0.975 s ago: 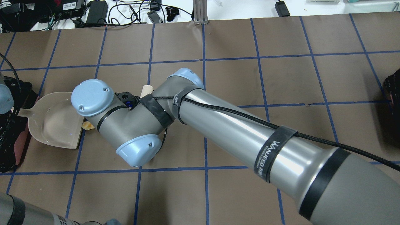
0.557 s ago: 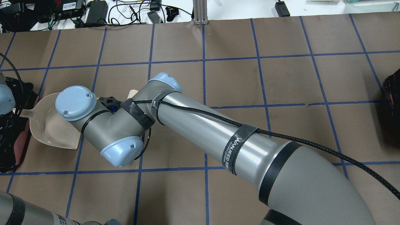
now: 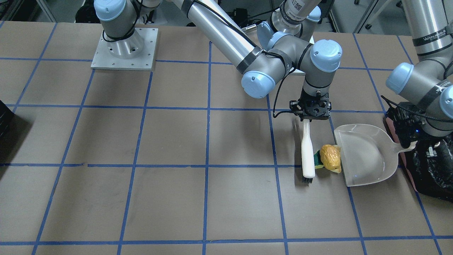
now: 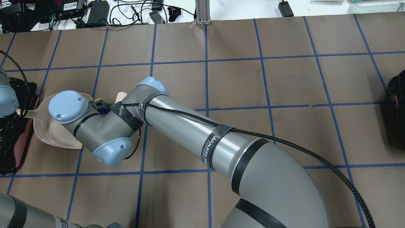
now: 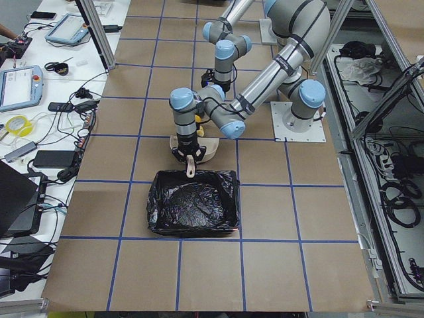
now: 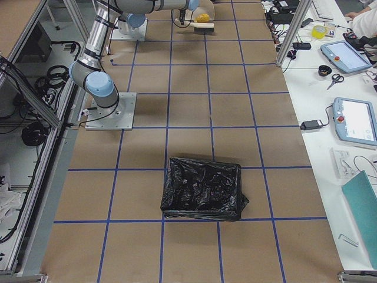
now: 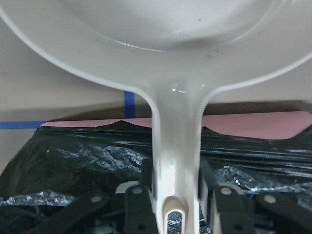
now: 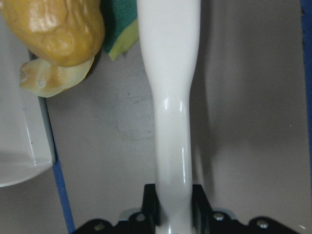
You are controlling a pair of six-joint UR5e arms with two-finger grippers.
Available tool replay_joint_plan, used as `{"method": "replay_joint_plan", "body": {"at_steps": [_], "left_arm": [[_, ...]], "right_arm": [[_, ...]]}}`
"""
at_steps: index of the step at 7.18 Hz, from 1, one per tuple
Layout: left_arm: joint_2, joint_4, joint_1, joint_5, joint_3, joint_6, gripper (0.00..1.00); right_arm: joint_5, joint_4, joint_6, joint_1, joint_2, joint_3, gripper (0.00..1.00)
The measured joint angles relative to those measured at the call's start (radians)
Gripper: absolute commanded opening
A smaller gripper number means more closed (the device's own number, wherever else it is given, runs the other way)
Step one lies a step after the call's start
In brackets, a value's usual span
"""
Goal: Sweep and dump trash in nearest bin
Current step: 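Sweep the sponge and wrapper into the dustpan with the right gripper's brush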
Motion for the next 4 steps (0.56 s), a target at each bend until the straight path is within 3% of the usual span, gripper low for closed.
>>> {"method": "replay_joint_plan", "body": {"at_steps": [4], "left_arm": [[0.001,-0.001,-0.005,0.000,-0.001,-0.014,0.00]], "right_arm": [[0.039,-0.058,-0.004,0.050,0.054,-0.040,0.00]]}}
